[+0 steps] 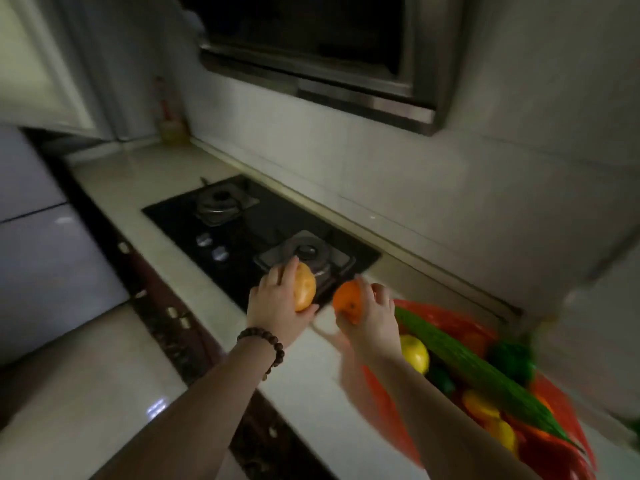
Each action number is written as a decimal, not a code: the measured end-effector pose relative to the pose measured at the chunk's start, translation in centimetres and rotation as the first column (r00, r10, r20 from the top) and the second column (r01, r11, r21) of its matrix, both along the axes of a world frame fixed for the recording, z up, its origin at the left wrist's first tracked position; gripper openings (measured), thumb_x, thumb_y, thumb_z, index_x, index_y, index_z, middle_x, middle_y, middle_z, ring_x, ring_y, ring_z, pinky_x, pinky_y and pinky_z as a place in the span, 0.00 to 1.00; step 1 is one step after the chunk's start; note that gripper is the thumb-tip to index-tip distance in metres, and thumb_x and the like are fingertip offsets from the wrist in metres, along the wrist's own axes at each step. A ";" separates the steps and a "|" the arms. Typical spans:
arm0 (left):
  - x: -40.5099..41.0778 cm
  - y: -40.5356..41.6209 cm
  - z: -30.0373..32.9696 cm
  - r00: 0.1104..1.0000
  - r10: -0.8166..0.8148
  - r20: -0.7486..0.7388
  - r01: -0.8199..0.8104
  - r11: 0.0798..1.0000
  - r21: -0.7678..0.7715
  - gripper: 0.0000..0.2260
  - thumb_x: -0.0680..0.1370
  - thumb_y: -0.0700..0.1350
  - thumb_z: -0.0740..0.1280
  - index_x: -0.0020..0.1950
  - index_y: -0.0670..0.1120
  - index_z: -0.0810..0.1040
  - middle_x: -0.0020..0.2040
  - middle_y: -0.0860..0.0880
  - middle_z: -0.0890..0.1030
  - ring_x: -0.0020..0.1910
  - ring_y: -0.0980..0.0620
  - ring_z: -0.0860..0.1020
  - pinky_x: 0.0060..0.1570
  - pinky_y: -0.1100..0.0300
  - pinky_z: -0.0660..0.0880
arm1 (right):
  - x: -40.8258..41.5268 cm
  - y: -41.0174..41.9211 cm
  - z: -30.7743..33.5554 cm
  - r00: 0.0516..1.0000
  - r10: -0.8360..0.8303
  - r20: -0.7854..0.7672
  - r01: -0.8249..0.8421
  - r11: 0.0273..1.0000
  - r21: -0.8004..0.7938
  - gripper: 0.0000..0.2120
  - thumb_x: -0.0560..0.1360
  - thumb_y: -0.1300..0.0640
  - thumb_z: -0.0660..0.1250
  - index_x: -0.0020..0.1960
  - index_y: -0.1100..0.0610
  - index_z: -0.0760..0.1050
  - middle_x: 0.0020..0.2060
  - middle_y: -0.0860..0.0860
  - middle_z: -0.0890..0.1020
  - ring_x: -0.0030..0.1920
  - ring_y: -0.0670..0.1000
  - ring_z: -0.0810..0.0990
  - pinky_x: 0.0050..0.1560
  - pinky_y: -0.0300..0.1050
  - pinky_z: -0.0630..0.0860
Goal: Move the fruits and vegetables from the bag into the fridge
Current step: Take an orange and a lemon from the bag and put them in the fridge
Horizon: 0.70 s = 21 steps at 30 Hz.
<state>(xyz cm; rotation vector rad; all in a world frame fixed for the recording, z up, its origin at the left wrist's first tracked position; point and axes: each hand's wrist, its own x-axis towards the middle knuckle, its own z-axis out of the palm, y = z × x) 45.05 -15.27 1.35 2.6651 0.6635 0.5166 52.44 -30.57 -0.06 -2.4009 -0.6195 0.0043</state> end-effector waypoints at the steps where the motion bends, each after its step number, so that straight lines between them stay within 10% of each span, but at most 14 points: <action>1: -1.3 1.8 0.5 0.999 0.054 0.003 -0.054 0.999 0.003 0.41 0.71 0.60 0.70 0.76 0.52 0.50 0.71 0.47 0.63 0.67 0.46 0.66 0.63 0.49 0.67 | -0.5 2.3 0.4 0.999 0.046 0.004 -0.046 0.999 0.000 0.36 0.71 0.45 0.67 0.73 0.43 0.52 0.67 0.53 0.64 0.66 0.58 0.66 0.62 0.54 0.72; 11: -18.9 20.0 3.9 0.859 0.494 0.135 -0.492 0.869 -0.054 0.37 0.70 0.57 0.71 0.74 0.53 0.56 0.68 0.49 0.67 0.63 0.47 0.69 0.63 0.49 0.68 | -10.2 26.5 4.2 0.851 0.517 0.092 -0.524 0.846 0.096 0.35 0.71 0.45 0.68 0.72 0.45 0.54 0.67 0.53 0.62 0.64 0.57 0.68 0.60 0.55 0.73; 21: -34.3 39.8 8.0 0.708 0.679 0.194 -0.692 0.722 -0.002 0.37 0.70 0.56 0.72 0.73 0.52 0.57 0.69 0.48 0.66 0.64 0.45 0.69 0.61 0.49 0.68 | -22.3 50.3 8.2 0.728 0.637 0.253 -0.677 0.726 0.120 0.36 0.69 0.45 0.70 0.72 0.48 0.58 0.65 0.55 0.66 0.61 0.57 0.71 0.56 0.54 0.75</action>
